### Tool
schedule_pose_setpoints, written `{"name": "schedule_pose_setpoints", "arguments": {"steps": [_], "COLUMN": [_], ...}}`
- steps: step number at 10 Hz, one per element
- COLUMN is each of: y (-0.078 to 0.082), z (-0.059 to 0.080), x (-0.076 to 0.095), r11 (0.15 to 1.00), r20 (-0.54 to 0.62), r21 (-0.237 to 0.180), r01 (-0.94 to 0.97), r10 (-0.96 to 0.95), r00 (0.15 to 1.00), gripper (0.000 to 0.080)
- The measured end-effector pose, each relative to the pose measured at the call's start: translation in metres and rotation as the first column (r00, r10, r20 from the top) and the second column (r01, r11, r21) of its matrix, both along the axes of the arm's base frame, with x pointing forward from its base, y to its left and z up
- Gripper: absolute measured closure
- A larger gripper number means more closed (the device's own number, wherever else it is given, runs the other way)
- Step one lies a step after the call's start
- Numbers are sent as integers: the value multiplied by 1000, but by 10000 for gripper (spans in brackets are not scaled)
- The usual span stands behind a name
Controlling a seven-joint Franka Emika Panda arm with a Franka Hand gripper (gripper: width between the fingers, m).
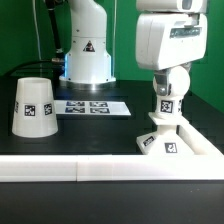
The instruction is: Assemble lamp
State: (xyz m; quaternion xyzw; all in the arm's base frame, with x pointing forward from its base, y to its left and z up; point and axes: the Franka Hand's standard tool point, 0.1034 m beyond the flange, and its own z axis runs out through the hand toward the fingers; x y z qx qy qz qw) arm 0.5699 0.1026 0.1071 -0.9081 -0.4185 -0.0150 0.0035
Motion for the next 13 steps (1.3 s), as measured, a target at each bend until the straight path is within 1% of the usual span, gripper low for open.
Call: {"name": "schedule_pose_setpoints", "arguments": {"steps": [1, 2, 4, 5, 7, 9, 13], "y": [0, -1, -2, -3, -3, -3, -3], "z": [0, 0, 0, 0, 0, 0, 0], "x": [0, 0, 0, 1, 1, 1, 1], "r11": [999, 993, 932, 900, 813, 736, 534], "r20": [1, 4, -6, -9, -15, -21, -32], "r21": [3, 6, 19, 21, 23, 24, 25], "r01": [37, 119, 363, 436, 582, 677, 845], "r10": [-37, -119, -363, -436, -582, -677, -844], "r00": [999, 993, 932, 900, 813, 736, 535], "gripper": [223, 223, 223, 223, 222, 222, 220]}}
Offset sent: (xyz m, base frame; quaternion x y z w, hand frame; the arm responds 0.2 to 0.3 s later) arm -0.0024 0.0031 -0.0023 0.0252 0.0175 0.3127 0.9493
